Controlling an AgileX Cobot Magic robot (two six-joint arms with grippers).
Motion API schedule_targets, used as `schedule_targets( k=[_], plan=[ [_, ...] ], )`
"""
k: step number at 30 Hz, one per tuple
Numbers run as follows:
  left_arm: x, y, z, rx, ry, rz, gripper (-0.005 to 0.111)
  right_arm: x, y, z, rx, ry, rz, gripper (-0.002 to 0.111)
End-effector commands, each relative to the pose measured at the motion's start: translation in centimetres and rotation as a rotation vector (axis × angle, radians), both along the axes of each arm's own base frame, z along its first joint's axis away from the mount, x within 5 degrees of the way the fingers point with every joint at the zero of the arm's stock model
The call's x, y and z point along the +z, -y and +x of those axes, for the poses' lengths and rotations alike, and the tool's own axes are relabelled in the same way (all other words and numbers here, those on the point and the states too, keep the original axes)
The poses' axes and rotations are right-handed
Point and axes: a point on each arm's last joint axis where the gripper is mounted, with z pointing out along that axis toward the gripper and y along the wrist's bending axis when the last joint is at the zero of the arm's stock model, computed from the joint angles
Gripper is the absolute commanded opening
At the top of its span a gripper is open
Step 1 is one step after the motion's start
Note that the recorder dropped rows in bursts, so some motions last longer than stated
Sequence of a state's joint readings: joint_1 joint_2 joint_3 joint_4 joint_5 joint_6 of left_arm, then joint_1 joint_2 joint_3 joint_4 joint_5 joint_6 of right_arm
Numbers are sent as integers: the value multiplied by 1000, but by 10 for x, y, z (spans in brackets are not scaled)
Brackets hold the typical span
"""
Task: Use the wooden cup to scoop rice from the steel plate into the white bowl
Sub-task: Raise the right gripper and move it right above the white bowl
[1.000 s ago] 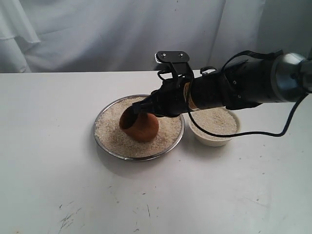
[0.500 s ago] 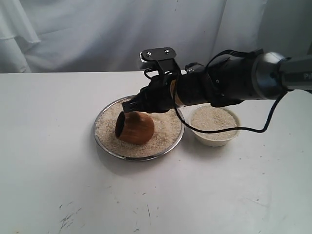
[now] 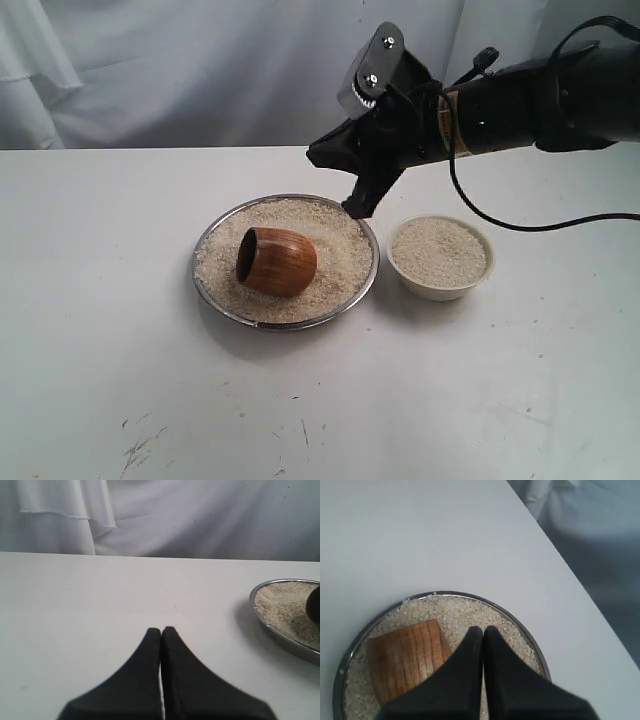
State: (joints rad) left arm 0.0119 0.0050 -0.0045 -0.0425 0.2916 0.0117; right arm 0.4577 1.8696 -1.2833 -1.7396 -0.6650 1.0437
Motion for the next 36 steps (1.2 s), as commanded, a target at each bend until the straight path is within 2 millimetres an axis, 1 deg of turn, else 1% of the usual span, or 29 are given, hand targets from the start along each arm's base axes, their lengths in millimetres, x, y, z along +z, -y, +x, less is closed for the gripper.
schedule_targets(
  k=[1,4,6,11,14,15,17,20,25,27,36],
  plan=[
    [-1,0,0,-1,7,-4,0,-11,7,-6,98,66,-43,0],
    [-1,0,0,-1,7,-4,0,-21,11,-8,66,47,-73,0],
    [-1,0,0,-1,7,-4,0,-25,13,-7,9,14,-83,0],
    [-1,0,0,-1,7,-4,0,-26,16,-1,-173,-146,-34,0],
    [-1,0,0,-1,7,-4,0,-27,20,5,-326,-236,0,0],
    [-1,0,0,-1,7,-4,0,-27,23,8,-388,-256,10,0],
    [-1,0,0,-1,7,-4,0,-28,26,11,-443,-254,11,0],
    [-1,0,0,-1,7,-4,0,-28,27,13,-464,-239,6,0],
    [-1,0,0,-1,7,-4,0,-24,26,14,-501,-283,80,0],
    [-1,0,0,-1,7,-4,0,-24,26,15,-498,-274,76,0],
    [-1,0,0,-1,7,-4,0,-20,16,5,-292,-231,89,0]
  ],
)
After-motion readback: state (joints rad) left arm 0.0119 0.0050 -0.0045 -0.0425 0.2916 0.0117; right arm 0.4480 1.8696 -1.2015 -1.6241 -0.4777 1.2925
